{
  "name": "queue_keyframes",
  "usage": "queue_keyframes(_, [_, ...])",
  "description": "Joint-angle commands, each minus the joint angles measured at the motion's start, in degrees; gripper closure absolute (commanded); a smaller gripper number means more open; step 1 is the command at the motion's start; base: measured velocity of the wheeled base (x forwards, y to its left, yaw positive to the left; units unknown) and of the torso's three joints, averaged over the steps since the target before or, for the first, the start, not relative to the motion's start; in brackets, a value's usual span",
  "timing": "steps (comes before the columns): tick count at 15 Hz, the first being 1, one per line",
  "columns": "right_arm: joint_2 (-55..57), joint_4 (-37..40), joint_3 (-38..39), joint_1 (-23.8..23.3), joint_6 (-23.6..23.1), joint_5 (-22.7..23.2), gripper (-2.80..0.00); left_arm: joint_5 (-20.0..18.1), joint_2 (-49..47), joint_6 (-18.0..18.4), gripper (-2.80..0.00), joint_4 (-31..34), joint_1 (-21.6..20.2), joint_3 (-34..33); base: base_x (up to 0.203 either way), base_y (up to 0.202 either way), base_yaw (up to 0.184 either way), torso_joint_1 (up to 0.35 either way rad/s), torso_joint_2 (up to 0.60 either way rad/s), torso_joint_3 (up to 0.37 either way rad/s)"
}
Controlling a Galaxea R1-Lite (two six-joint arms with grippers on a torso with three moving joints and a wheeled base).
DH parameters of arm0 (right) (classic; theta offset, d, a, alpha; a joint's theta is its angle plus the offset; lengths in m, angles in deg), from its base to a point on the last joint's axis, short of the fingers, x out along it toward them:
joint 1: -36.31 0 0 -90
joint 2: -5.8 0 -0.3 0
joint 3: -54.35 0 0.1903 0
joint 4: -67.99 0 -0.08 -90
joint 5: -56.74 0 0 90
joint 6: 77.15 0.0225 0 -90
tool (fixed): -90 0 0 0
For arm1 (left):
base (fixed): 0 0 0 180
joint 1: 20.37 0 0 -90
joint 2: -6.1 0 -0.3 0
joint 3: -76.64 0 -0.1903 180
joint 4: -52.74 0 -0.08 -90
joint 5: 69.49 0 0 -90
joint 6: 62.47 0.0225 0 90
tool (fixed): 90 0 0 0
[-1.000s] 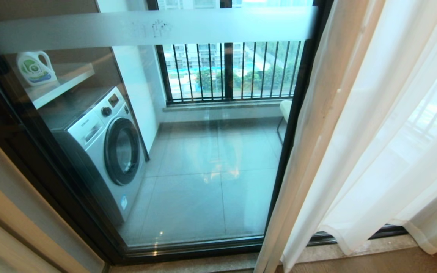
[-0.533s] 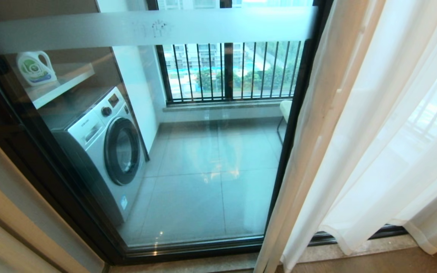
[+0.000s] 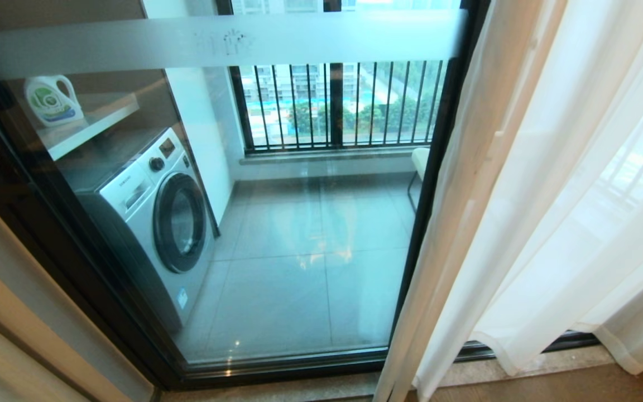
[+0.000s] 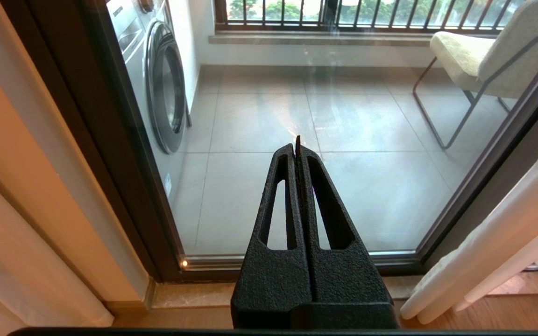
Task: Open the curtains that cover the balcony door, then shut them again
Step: Pull the inner curtains open on both sides
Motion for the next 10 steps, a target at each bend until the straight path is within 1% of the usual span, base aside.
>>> queue_keyframes(1, [15.61, -2.33, -7.91, 2.90, -0.18, 3.18, 0.00, 0.02, 0.02, 0.05, 0.00, -0.01, -0.02, 0.00, 0.000, 0.000, 0.000, 0.000, 0.00, 0.000])
queue_keyframes(3, [23.81, -4.89, -13.15, 6.27, -0.38, 5.43, 0.00, 0.02, 0.02, -0.04, 0.00, -0.01, -0.02, 0.00, 0.000, 0.000, 0.000, 0.000, 0.00, 0.000])
queue_keyframes(5, [31.83, -8.51, -18.01, 10.62, -0.48, 6.11, 0.00, 0.02, 0.02, 0.01, 0.00, -0.01, 0.04, 0.00, 0.000, 0.000, 0.000, 0.000, 0.00, 0.000])
queue_keyframes(6, [35.94, -10.08, -20.69, 11.99, -0.55, 6.21, 0.00, 0.02, 0.02, -0.04, 0.00, -0.01, 0.00, 0.00, 0.000, 0.000, 0.000, 0.000, 0.00, 0.000])
queue_keyframes(8, [43.21, -13.79, -24.64, 13.32, -0.60, 6.36, 0.00, 0.02, 0.02, -0.03, 0.00, -0.01, -0.02, 0.05, 0.000, 0.000, 0.000, 0.000, 0.00, 0.000])
queue_keyframes(10, [48.13, -17.50, -27.60, 14.44, -0.56, 6.43, 0.00, 0.02, 0.02, -0.04, 0.00, -0.01, -0.02, 0.00, 0.000, 0.000, 0.000, 0.000, 0.00, 0.000])
